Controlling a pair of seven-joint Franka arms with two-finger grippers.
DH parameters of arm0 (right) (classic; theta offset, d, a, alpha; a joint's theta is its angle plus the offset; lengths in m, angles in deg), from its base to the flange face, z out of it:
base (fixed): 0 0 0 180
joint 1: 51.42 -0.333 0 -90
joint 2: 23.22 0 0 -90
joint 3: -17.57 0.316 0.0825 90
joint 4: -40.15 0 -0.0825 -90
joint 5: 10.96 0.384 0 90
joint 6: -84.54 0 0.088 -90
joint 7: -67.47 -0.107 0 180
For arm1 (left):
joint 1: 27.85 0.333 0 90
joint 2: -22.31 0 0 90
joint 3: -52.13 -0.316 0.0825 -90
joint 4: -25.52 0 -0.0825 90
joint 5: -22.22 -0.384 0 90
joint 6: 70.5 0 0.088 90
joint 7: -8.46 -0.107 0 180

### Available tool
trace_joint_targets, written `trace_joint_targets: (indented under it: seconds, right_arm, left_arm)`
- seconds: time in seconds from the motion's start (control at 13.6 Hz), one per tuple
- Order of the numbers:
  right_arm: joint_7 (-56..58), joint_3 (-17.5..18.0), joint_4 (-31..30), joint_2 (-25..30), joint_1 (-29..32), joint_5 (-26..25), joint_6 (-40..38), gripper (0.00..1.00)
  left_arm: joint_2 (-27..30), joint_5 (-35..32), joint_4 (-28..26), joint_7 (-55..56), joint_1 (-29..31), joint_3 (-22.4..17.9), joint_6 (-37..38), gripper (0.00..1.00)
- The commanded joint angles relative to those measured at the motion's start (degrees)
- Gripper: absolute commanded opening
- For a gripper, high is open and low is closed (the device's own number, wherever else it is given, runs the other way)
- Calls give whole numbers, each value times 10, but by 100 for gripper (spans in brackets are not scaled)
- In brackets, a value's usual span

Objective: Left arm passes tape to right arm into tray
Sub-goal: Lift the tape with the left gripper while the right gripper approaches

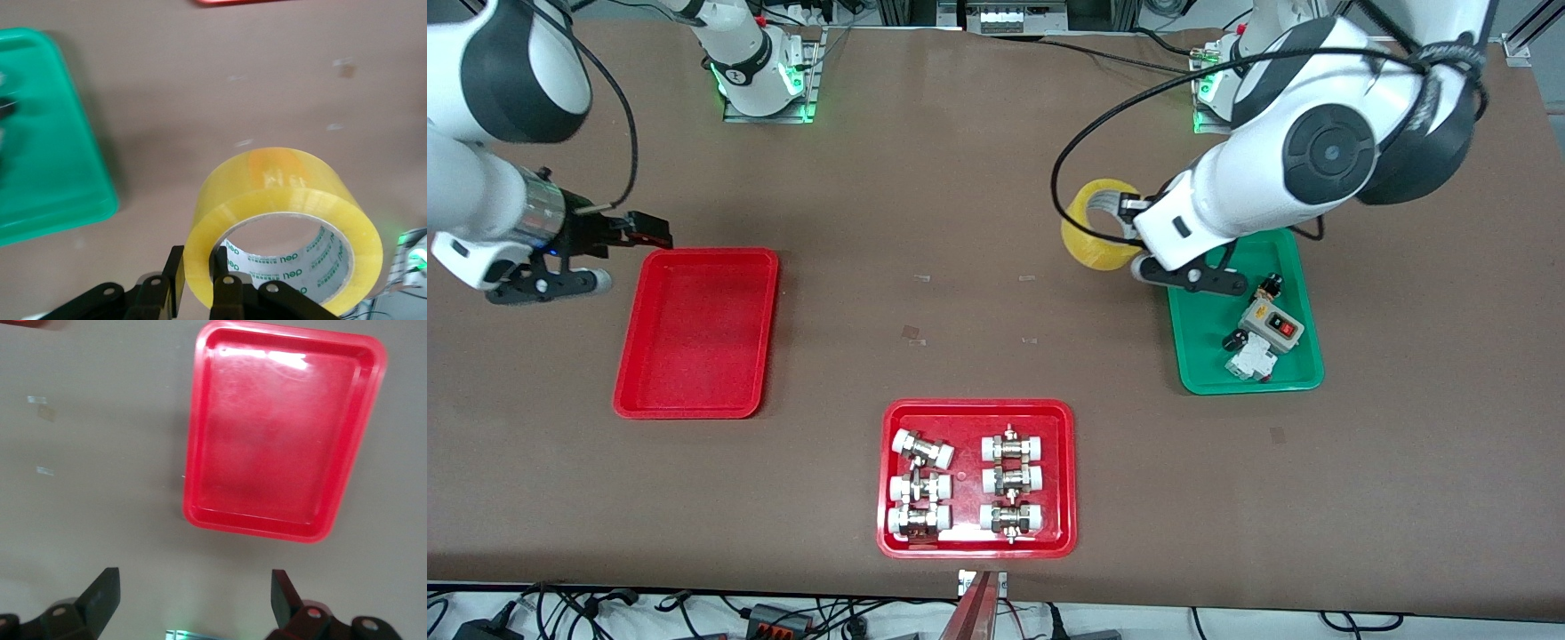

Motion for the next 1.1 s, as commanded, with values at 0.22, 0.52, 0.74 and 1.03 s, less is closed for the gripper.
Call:
trace_joint_targets:
  seconds: [0.22,0.52,0.74,1.03]
  right_arm:
    - [20,0,27,-46,0,169,-7,100]
    - [60,0,27,-63,-25,291,15,100]
    - [134,0,28,-95,-38,362,48,100]
    - [159,0,29,-115,-57,434,70,100]
  left_arm:
    - [-97,108,28,56,-67,3,-163,1]
    - [-135,108,28,97,-118,3,-283,1]
    - [-151,109,29,157,-142,3,-337,1]
    - [-171,107,29,213,-169,3,-430,1]
